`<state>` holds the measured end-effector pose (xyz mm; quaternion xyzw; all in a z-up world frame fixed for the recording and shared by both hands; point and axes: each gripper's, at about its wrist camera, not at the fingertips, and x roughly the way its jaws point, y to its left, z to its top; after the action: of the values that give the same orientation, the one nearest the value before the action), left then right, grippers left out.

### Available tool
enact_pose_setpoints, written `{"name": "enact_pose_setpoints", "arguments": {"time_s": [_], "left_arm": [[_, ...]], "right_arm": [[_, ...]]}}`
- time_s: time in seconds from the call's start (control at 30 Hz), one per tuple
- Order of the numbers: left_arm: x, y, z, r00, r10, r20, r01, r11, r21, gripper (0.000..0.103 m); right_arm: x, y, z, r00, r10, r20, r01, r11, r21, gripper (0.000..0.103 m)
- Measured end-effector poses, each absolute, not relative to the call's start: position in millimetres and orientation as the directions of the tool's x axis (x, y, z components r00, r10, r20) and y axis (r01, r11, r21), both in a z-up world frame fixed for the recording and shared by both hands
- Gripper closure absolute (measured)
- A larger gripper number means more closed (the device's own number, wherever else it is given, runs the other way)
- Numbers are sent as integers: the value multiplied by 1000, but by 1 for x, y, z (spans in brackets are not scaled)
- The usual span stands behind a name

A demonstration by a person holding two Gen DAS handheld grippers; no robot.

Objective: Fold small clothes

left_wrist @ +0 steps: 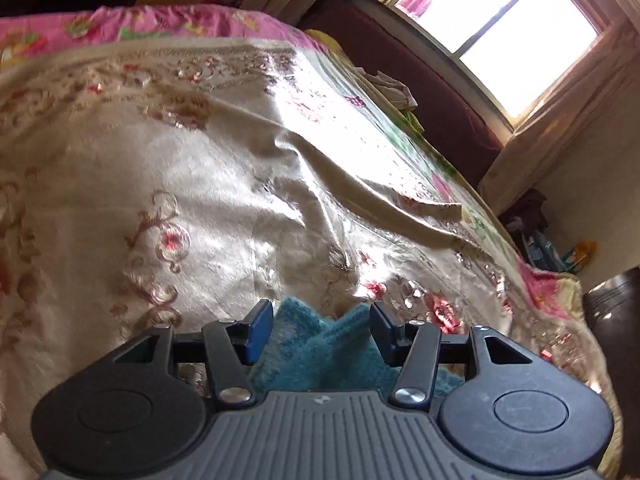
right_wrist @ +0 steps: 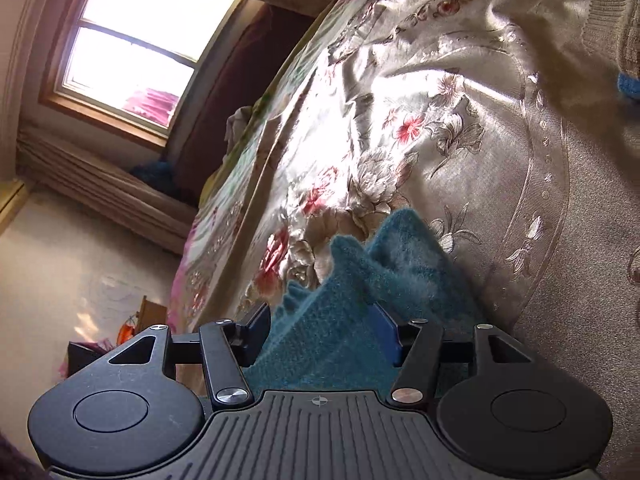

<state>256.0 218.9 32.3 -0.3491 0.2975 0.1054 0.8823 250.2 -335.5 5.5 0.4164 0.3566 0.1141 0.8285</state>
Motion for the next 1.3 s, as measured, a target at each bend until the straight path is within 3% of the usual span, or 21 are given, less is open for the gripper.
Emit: {"name": "enact_pose_setpoints", "arguments": {"time_s": [0.17,0.3,0.43,0.57,0.67,0.9,1.17,1.3], "left_arm": [[260,176,33,775,65,-629,-329,891,-314,45],[270,143,18,738,114,-666,-266,955,-132,44],[275,134,-6,669,205,-714,-298,955,-6,41],[268,135,-12,669,214,-712,-304,953,1,37],[266,129,-7,662,231,-713,-297,954,34,37],[245,121,7,669,195,-717,-259,966,21,38],[221,113,9,649,187,-738,-219,974,55,37],[208,114,10,639,176,-749,-216,975,45,37]], "right_arm": [[244,-325,15,717,433,-546,62,741,669,46],[244,-302,22,704,333,-628,-3,885,465,48],[251,-293,11,680,237,-694,14,942,336,62],[250,-291,5,682,183,-708,20,963,268,80],[249,-288,7,685,158,-711,16,973,232,84],[219,-276,33,743,113,-660,-33,991,133,74],[204,-274,11,677,41,-735,-18,999,39,72],[192,-279,18,680,59,-731,-9,997,72,70]]}}
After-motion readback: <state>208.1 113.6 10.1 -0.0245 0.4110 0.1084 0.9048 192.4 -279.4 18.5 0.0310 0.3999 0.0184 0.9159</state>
